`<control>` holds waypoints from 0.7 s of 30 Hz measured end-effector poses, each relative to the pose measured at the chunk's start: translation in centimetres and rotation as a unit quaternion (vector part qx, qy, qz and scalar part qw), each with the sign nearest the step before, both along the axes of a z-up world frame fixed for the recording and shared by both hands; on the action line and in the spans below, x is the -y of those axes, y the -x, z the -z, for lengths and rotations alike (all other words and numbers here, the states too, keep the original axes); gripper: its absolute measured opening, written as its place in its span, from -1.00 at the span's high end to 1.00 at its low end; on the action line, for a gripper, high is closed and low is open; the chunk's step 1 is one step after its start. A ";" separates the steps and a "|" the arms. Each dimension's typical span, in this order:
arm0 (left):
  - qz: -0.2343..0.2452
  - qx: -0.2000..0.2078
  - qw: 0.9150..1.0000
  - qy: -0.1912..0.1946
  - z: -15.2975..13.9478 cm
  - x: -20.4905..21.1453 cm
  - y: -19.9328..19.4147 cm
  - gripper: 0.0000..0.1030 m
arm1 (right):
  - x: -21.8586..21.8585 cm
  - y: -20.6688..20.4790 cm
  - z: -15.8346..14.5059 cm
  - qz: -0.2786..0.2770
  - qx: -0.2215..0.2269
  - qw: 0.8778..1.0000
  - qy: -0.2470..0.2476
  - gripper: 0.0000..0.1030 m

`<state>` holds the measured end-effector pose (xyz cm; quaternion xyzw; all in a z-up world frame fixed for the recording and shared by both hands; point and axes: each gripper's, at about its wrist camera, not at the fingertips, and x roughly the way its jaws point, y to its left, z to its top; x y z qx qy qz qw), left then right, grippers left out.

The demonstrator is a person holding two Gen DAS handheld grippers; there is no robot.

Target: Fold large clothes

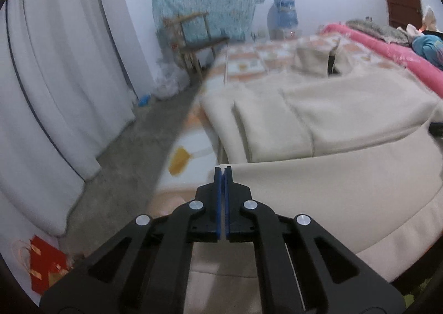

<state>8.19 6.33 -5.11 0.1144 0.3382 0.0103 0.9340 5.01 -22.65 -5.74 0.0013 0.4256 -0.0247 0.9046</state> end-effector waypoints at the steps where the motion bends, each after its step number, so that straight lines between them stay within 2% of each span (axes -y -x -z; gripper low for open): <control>1: -0.001 -0.004 1.000 -0.008 0.7 0.2 -0.2 0.96 | 0.0 0.0 0.0 0.000 -0.001 1.000 0.001 0.94; 3: -0.004 0.006 1.000 -0.023 0.7 0.6 0.0 0.89 | 0.0 0.0 0.0 -0.002 -0.001 1.000 0.003 0.94; 4: -0.007 0.014 1.000 -0.019 0.1 0.6 0.2 0.88 | 0.0 0.0 0.0 -0.002 -0.001 1.000 0.003 0.94; 6: -0.020 0.028 0.999 0.000 -0.9 0.2 0.6 0.84 | 0.0 0.0 0.0 0.000 0.000 1.000 0.002 0.94; 8: -0.018 0.046 0.998 0.043 -2.4 0.1 1.4 0.74 | 0.0 0.0 0.0 0.001 0.002 1.000 0.002 0.94; 10: 0.016 0.045 0.994 0.097 -3.3 1.2 2.2 0.73 | -0.1 0.0 0.1 0.004 0.005 1.000 0.002 0.94; 11: 0.053 0.030 0.990 0.124 -3.4 2.7 2.4 0.73 | -0.1 0.0 0.1 0.004 0.005 1.000 0.001 0.94; 14: 0.136 -0.015 0.978 0.157 -2.2 6.6 2.5 0.73 | 0.1 0.0 0.0 0.005 0.005 1.000 -0.007 0.94; 15: 0.167 -0.034 0.973 0.156 -1.3 8.6 2.4 0.73 | 0.3 0.1 -0.2 0.005 0.003 1.000 -0.014 0.94; 17: 0.186 -0.049 0.972 0.133 0.0 10.8 2.5 0.73 | 0.7 0.6 -0.9 0.012 0.008 1.000 -0.013 0.94; 19: 0.187 -0.059 0.974 0.117 0.7 11.6 2.5 0.73 | 1.6 1.5 -2.0 0.027 0.020 0.999 -0.007 0.94; 21: 0.185 -0.058 0.974 0.120 0.8 11.6 2.3 0.73 | 2.7 2.0 -2.3 0.049 0.022 0.999 0.001 0.94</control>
